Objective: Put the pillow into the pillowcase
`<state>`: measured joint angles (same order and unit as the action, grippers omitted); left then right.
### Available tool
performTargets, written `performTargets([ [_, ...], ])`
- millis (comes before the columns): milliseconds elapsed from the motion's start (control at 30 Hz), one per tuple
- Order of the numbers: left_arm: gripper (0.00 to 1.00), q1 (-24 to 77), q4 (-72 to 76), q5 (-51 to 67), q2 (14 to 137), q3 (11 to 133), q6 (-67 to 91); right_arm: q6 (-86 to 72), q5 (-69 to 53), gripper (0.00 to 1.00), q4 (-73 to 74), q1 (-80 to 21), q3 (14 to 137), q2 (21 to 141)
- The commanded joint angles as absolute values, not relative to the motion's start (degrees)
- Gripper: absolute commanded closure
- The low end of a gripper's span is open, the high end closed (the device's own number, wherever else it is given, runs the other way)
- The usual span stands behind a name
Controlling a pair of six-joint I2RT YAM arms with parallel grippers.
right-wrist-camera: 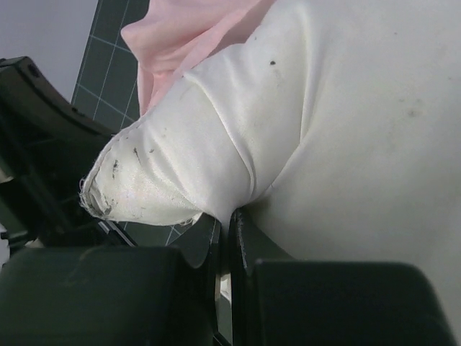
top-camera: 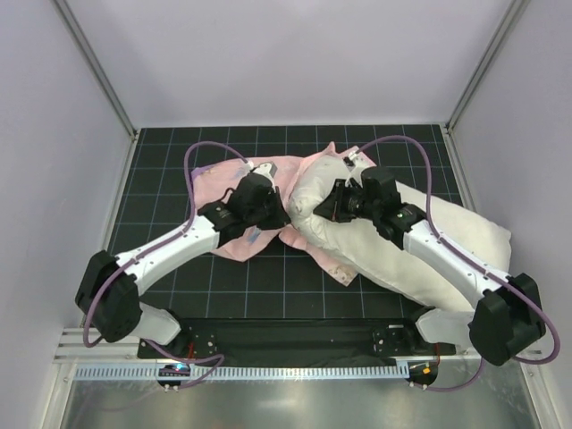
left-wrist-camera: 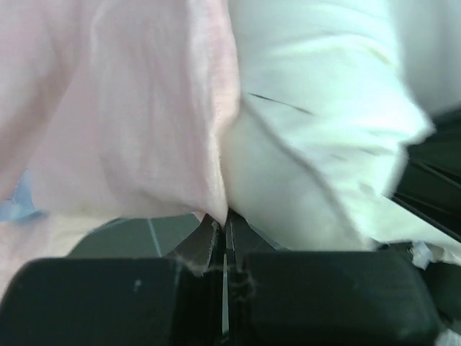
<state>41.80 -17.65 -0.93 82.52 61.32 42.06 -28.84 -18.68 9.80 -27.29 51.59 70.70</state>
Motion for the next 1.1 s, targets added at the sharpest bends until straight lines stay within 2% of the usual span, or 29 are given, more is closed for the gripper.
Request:
performTargets([
  [0, 1.0, 43.42, -17.84, 4.65, 77.97, 61.52, 43.06, -27.16, -24.06, 0.96, 2.91, -28.47, 51.5, 72.94],
  [167, 1.0, 45.78, -18.54, 7.46, 75.41, 62.4, 43.59, -26.63, -24.09, 0.96, 0.62, -32.95, 52.81, 80.31],
  [267, 1.0, 50.6, -18.63, 7.91, 75.32, 64.33, 44.03, -27.07, -24.52, 0.96, -1.39, -34.45, 54.75, 85.4],
  [400, 1.0, 56.85, -18.63, 7.56, 76.81, 67.14, 44.73, -30.23, -26.81, 0.96, -7.64, -34.63, 55.28, 90.78],
  [600, 1.0, 63.01, -18.54, 6.5, 76.64, 69.87, 44.82, -32.6, -27.95, 0.96, -7.83, -34.63, 57.13, 96.5],
  [733, 1.0, 63.54, -21.26, 3.79, 74.71, 69.61, 43.6, -32.17, -26.28, 0.96, -4.14, -34.72, 55.9, 95.02],
  [900, 1.0, 63.54, -29.51, -7.61, 70.67, 68.12, 41.14, -29.1, -21.11, 0.96, 5.61, -36.47, 50.72, 88.43],
  [1067, 1.0, 63.46, -32.61, -12.75, 70.4, 69.52, 40.08, -29.35, -19.86, 0.96, 8.7, -43.49, 45.98, 84.2],
])
